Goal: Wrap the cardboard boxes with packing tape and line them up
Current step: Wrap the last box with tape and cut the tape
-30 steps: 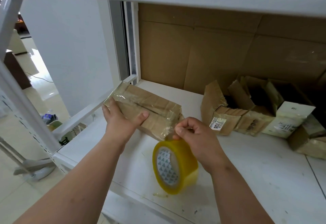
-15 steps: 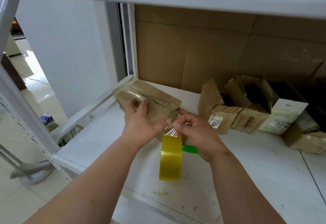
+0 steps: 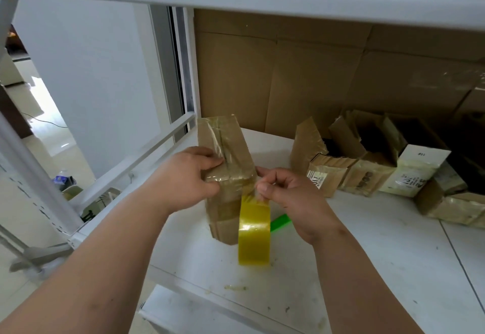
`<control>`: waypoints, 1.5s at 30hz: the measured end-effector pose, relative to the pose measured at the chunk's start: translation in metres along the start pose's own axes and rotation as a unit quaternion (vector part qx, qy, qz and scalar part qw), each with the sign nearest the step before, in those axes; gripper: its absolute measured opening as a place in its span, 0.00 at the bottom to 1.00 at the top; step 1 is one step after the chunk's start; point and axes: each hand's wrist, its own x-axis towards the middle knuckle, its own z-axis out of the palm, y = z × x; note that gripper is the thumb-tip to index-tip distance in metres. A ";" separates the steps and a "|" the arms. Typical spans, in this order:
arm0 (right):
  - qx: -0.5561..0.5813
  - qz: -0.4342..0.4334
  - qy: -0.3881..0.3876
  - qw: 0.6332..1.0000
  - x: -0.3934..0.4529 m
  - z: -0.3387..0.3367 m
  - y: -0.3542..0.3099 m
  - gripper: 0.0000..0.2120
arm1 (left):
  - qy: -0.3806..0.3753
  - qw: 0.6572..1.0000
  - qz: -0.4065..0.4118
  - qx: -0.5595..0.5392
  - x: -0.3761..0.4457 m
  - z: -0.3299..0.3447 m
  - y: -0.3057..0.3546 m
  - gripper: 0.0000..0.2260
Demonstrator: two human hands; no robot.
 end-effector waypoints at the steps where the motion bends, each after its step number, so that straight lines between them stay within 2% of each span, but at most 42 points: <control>1: 0.003 0.000 -0.009 1.000 0.000 0.003 0.003 0.11 | -0.005 1.000 -0.002 0.005 -0.002 -0.002 -0.001 0.25; 3: 0.010 0.004 -0.019 1.000 -0.002 0.006 0.005 0.10 | -0.016 1.000 -0.019 0.007 -0.005 -0.002 -0.003 0.27; 6: 0.015 0.007 -0.018 1.000 -0.004 0.010 0.006 0.10 | -0.008 1.000 -0.030 0.005 -0.009 0.007 -0.007 0.37; 12: 0.006 -0.009 -0.007 1.000 -0.006 0.010 0.012 0.13 | 0.112 0.994 -0.002 0.015 -0.016 0.041 -0.010 0.30; 15: 0.008 -0.007 0.005 1.000 -0.007 0.010 0.012 0.14 | 0.126 0.992 0.005 -0.008 -0.017 0.047 -0.009 0.30; 24: -0.010 -0.039 0.021 0.999 -0.014 0.014 0.008 0.11 | 0.044 0.999 0.012 -0.020 -0.022 0.039 -0.023 0.39; 28: -0.030 -0.066 0.019 0.997 -0.017 0.013 0.006 0.09 | 0.000 0.991 0.016 -0.130 -0.029 0.032 -0.017 0.45; 30: -0.029 -0.069 0.015 0.997 -0.019 0.011 0.005 0.09 | 0.048 0.985 0.006 -0.165 -0.035 0.030 -0.010 0.39; 32: -0.023 -0.071 0.014 0.997 -0.020 0.011 0.005 0.07 | 0.133 0.976 0.012 -0.169 -0.041 0.029 -0.004 0.29; 34: -0.010 -0.075 0.011 0.997 -0.022 0.011 0.002 0.05 | 0.168 0.965 0.036 -0.196 -0.047 0.025 0.008 0.16; 36: 0.007 -0.082 0.005 0.997 -0.025 0.011 -0.001 0.03 | 0.142 0.965 0.053 -0.216 -0.054 0.020 0.023 0.08; 40: -0.003 -0.106 -0.019 0.994 -0.033 0.011 -0.007 0.07 | 0.092 0.980 0.103 -0.144 -0.063 0.014 0.041 0.10; 43: -0.021 -0.117 -0.030 0.992 -0.039 0.011 -0.013 0.09 | 0.066 0.987 0.085 -0.116 -0.068 0.013 0.051 0.05; 45: -0.035 -0.129 -0.030 0.991 -0.043 0.010 -0.015 0.09 | 0.068 0.991 0.062 -0.095 -0.069 0.013 0.057 0.05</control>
